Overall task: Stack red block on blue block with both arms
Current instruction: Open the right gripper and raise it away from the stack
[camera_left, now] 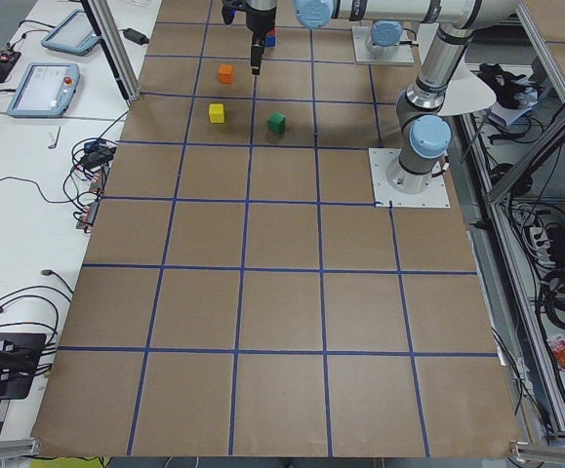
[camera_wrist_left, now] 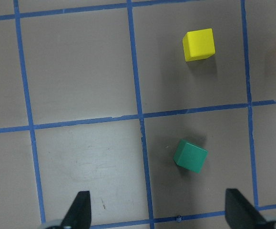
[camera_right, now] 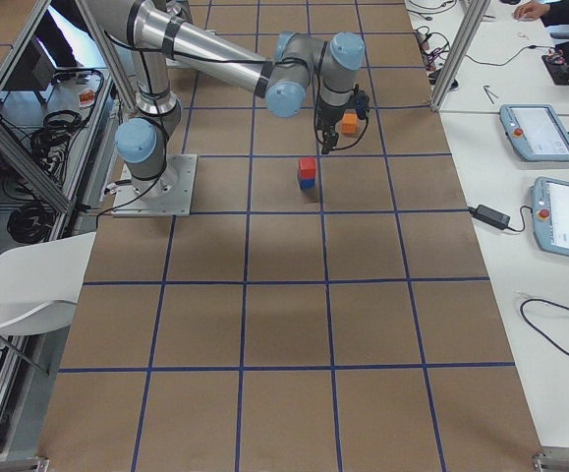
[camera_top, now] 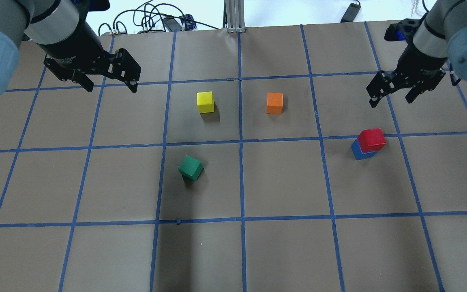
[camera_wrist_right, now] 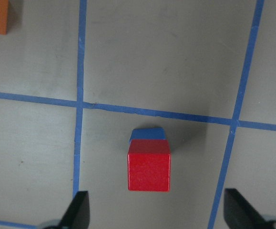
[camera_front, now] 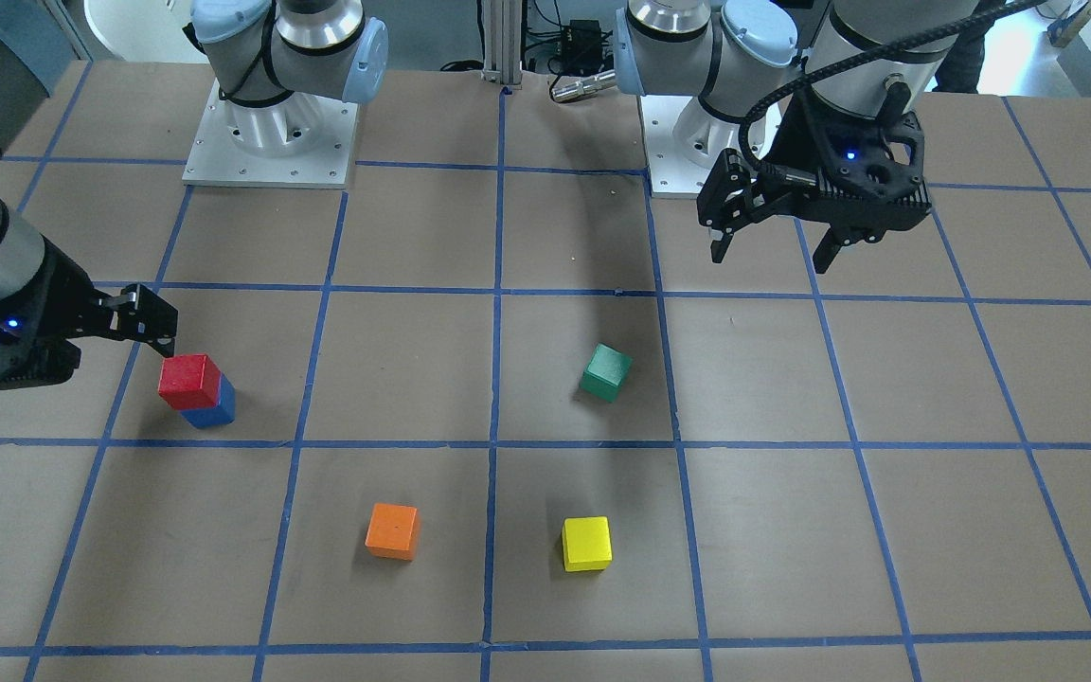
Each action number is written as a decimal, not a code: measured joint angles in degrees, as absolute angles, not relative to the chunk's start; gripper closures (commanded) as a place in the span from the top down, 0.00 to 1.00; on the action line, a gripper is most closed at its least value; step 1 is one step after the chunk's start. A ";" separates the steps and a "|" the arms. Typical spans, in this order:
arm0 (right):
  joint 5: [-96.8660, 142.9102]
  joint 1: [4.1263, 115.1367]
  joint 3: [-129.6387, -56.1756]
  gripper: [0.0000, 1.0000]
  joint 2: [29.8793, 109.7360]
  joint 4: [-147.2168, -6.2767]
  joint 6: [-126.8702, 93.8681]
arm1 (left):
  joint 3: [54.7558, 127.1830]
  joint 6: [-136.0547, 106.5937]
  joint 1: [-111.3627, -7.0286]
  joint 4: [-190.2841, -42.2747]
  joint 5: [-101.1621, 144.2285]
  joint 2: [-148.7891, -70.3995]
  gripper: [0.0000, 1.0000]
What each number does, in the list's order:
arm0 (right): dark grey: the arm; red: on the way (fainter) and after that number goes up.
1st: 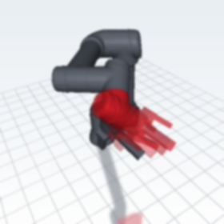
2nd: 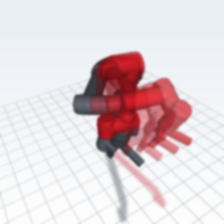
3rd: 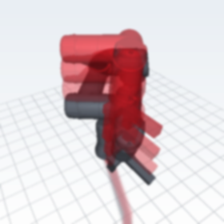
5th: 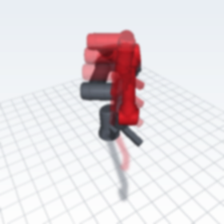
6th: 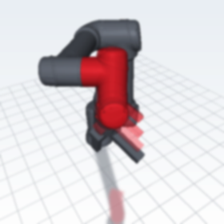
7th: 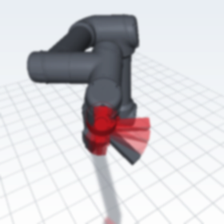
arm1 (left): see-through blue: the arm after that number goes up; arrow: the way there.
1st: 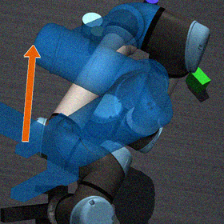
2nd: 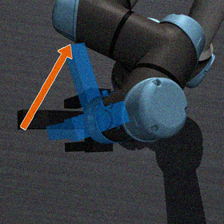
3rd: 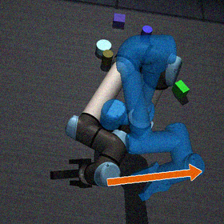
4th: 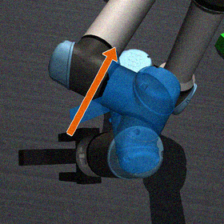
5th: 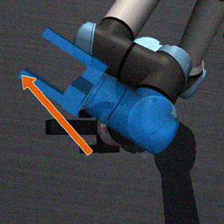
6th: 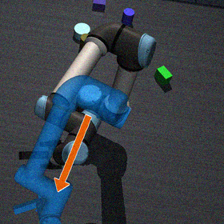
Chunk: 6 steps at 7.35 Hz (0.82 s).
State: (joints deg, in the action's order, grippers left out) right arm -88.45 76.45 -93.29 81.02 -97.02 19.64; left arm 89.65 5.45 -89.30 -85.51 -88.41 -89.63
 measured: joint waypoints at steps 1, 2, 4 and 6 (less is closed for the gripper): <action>-88.44 78.07 -90.57 1.00 81.74 -93.37 16.82 | 89.65 5.45 -89.30 -85.50 -88.42 -89.64 1.00; -88.49 80.56 -89.29 1.00 82.17 -91.84 14.33 | 89.65 5.45 -89.30 -85.48 -88.42 -89.65 1.00; -89.26 84.09 -88.49 1.00 82.44 -90.70 12.09 | 89.65 5.45 -89.30 -85.49 -88.42 -89.65 1.00; -89.40 85.24 -88.26 1.00 84.02 -89.29 7.18 | 89.65 5.45 -89.30 -85.48 -88.42 -89.65 1.00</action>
